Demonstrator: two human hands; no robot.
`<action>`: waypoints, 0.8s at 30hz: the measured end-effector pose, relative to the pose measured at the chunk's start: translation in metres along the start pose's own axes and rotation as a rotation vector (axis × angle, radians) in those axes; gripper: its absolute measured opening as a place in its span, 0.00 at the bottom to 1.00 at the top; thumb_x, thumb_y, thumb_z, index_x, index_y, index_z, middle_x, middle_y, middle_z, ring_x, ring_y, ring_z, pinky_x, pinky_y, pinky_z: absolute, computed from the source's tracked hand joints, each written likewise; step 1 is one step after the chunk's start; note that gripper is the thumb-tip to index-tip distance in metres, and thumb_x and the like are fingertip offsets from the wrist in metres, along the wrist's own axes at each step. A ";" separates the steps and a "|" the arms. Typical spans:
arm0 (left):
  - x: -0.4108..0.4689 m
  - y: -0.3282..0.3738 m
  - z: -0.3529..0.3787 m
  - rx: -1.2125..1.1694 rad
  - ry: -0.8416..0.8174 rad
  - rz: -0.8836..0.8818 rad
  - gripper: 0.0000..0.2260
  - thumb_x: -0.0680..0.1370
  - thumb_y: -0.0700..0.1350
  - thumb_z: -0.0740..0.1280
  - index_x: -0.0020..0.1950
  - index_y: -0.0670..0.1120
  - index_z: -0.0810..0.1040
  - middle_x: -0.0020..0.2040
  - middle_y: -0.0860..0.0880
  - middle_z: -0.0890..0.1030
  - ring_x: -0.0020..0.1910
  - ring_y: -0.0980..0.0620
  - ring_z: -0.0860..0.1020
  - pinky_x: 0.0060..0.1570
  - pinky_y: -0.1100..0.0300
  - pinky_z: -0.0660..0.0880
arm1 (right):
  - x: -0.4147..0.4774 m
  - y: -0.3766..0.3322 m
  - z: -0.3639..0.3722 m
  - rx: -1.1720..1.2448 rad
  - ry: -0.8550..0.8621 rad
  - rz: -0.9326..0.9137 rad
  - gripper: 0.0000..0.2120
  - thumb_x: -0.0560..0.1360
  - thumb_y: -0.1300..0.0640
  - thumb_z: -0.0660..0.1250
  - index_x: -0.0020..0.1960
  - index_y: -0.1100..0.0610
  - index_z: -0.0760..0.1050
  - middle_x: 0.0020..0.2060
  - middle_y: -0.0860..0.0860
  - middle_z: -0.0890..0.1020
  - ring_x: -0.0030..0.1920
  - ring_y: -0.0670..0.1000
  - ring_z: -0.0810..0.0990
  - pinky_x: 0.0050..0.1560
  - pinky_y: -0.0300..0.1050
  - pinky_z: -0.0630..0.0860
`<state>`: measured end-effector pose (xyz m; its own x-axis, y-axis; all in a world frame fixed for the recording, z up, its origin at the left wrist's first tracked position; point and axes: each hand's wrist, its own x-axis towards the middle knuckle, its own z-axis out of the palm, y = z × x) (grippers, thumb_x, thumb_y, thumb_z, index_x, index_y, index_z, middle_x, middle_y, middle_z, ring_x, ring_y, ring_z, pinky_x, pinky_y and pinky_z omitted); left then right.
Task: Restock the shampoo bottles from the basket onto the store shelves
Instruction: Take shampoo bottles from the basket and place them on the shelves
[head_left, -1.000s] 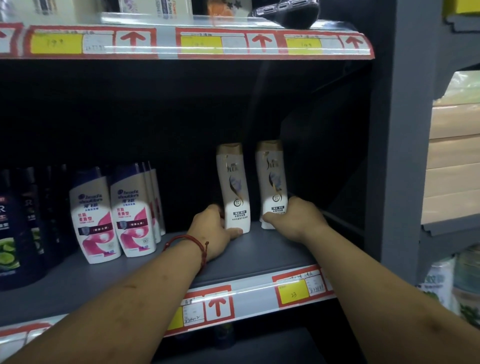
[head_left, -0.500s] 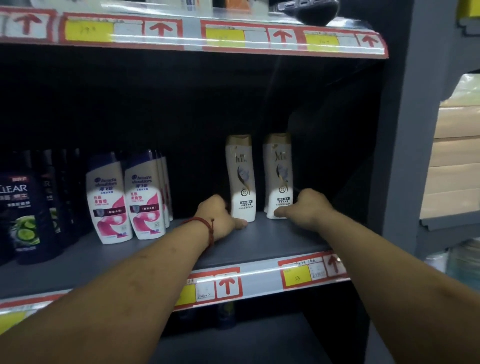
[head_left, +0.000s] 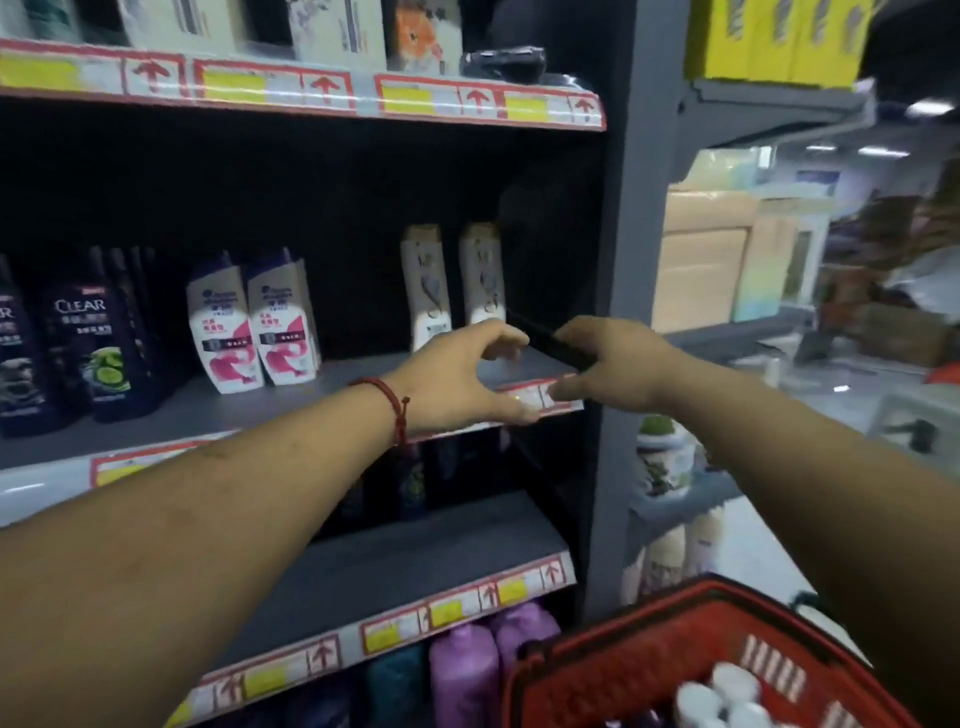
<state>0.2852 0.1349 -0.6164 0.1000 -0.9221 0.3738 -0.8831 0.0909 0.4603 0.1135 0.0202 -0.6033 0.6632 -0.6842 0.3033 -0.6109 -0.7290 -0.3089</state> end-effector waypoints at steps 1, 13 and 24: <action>-0.006 0.007 0.011 0.001 -0.011 0.017 0.33 0.67 0.54 0.79 0.69 0.53 0.72 0.62 0.59 0.76 0.61 0.63 0.73 0.57 0.71 0.69 | -0.015 0.009 -0.001 -0.010 0.004 0.028 0.36 0.72 0.47 0.76 0.76 0.53 0.67 0.71 0.52 0.74 0.69 0.55 0.73 0.63 0.44 0.70; -0.052 0.032 0.170 0.070 -0.395 0.156 0.34 0.69 0.54 0.78 0.71 0.48 0.70 0.67 0.50 0.75 0.66 0.53 0.74 0.65 0.57 0.70 | -0.176 0.112 0.086 0.068 -0.084 0.272 0.35 0.70 0.53 0.78 0.73 0.57 0.70 0.71 0.55 0.74 0.69 0.56 0.72 0.63 0.43 0.68; -0.118 -0.016 0.335 -0.145 -0.661 0.044 0.26 0.68 0.47 0.80 0.63 0.48 0.76 0.58 0.50 0.80 0.56 0.53 0.78 0.59 0.59 0.74 | -0.254 0.202 0.200 0.071 -0.455 0.546 0.36 0.68 0.54 0.80 0.72 0.55 0.70 0.68 0.53 0.76 0.66 0.56 0.75 0.63 0.47 0.73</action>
<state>0.1341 0.1159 -0.9377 -0.2768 -0.9484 -0.1545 -0.8047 0.1409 0.5767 -0.0917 0.0506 -0.9230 0.3951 -0.8636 -0.3132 -0.8877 -0.2711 -0.3721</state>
